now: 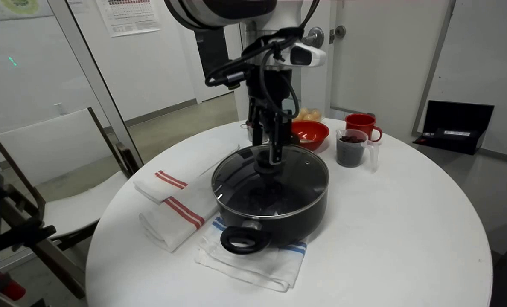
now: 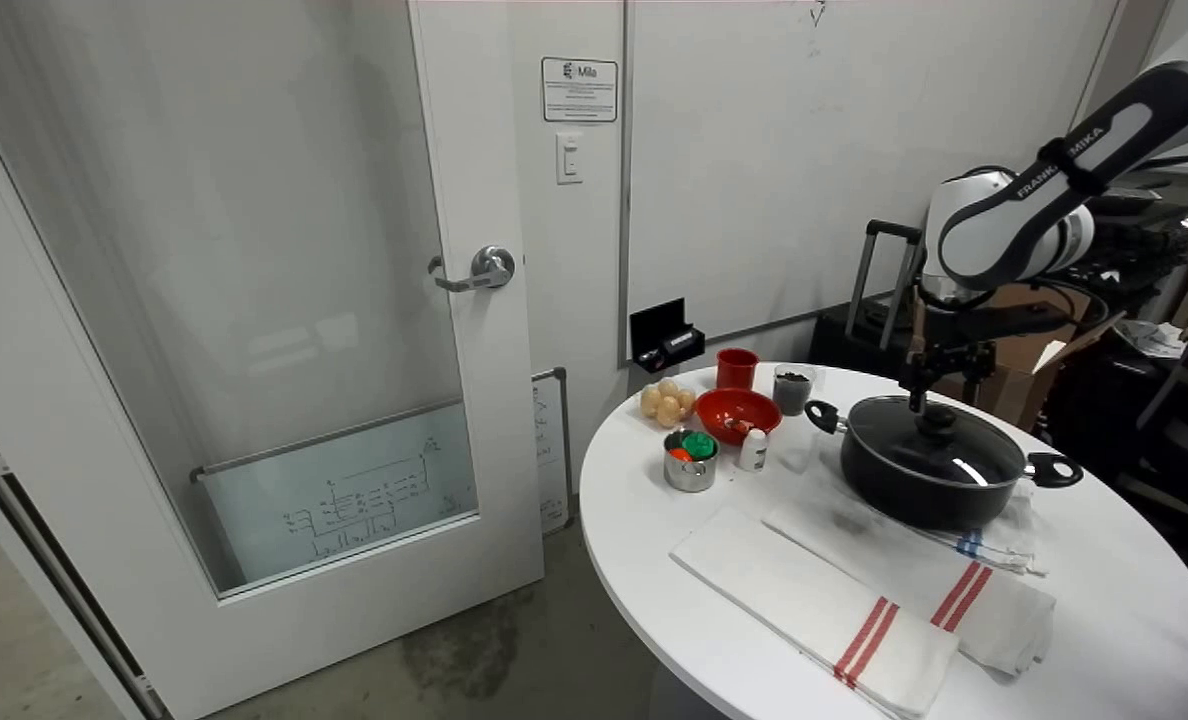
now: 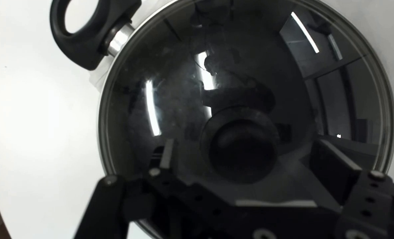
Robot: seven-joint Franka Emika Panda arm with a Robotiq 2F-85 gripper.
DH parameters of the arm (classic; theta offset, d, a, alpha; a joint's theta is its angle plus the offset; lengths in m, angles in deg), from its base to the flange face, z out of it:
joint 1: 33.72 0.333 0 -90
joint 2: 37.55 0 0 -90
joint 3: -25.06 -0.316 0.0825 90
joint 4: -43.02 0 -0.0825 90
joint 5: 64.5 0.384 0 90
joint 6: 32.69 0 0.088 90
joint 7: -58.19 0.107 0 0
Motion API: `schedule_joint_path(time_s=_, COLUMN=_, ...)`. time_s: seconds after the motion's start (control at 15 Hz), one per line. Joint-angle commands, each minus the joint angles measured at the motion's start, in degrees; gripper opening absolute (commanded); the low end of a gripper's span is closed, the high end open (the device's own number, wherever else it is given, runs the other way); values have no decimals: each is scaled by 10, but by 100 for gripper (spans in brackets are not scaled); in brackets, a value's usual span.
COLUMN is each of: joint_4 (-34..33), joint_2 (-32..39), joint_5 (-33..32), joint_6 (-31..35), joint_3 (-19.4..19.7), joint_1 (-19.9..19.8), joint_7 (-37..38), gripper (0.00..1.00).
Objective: Remove the lid from the pot
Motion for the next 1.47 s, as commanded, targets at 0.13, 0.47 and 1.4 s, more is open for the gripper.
schedule_joint_path(time_s=0.13, joint_4=-14, joint_2=14, joint_5=17, joint_6=2, joint_3=-8, joint_1=-8, joint_7=-19, gripper=100)
schedule_joint_path(time_s=0.47, joint_4=-12, joint_2=13, joint_5=19, joint_6=5, joint_3=-10, joint_1=-10, joint_7=-21, gripper=72)
schedule_joint_path(time_s=1.4, joint_4=17, joint_2=-22, joint_5=14, joint_6=8, joint_3=-5, joint_1=-2, joint_7=-14, gripper=25)
